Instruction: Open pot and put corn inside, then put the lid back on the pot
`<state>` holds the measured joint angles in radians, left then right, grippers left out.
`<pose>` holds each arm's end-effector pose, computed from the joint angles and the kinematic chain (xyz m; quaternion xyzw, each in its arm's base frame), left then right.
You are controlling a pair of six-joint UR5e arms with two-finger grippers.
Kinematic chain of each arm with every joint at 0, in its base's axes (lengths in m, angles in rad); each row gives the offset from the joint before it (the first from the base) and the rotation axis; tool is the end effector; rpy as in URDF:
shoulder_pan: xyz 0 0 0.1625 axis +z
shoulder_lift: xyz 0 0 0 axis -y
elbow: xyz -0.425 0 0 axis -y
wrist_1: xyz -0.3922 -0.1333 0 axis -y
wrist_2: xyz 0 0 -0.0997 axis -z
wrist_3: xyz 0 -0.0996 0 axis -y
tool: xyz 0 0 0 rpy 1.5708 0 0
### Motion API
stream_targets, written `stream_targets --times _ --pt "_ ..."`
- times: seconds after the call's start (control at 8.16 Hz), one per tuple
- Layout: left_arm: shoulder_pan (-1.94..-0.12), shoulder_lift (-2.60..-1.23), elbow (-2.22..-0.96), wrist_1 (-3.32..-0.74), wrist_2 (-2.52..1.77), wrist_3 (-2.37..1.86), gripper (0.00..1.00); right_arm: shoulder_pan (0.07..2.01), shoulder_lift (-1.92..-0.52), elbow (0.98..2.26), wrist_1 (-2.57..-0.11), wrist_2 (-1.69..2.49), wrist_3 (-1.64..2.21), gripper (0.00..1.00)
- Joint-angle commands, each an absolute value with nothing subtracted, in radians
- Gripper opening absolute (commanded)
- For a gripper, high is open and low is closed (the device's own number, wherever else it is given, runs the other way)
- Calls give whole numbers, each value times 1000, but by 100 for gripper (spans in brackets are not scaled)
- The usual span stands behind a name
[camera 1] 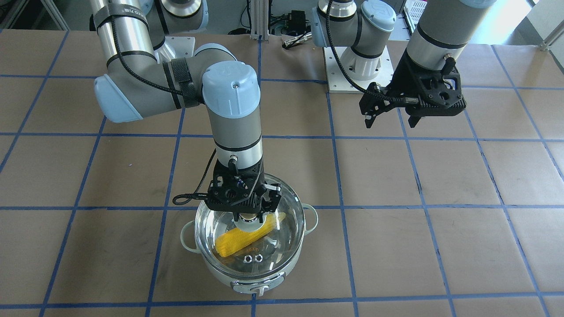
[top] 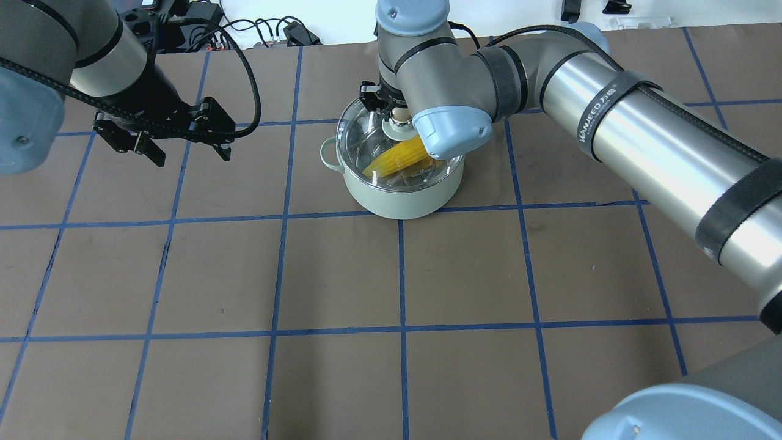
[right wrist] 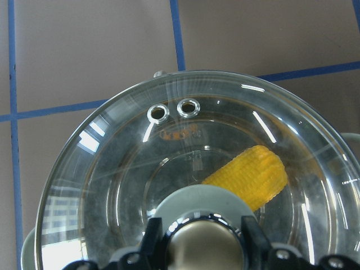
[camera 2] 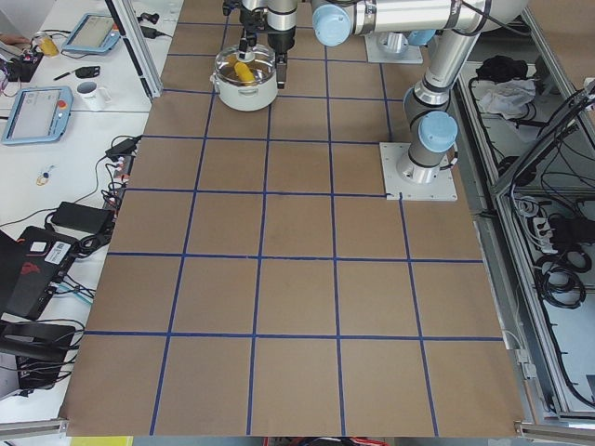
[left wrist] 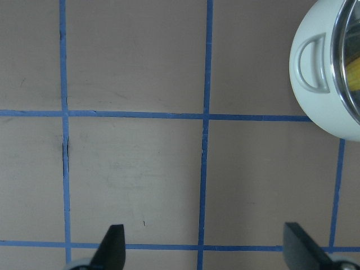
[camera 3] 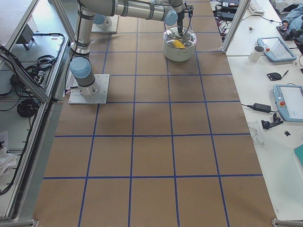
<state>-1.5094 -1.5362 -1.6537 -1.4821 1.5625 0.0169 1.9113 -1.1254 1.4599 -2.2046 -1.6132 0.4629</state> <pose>-0.1044 -0.4880 0.4728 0.0222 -0.9995 0.0203 0.0034 0.3481 -0.5961 0.3516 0.0636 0.9866 -0.1454 0.0390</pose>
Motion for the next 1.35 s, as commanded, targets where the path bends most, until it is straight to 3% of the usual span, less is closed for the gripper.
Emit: stream_targets --times 0.0,1.23 --pt "-1509 -1526 -1649 -1485 1581 24 100 1911 -1123 1460 -2209 -1614 460 15" --pt "-1508 -1529 -1649 -1474 1572 17 100 1911 -1123 1463 -2238 -1626 459 15"
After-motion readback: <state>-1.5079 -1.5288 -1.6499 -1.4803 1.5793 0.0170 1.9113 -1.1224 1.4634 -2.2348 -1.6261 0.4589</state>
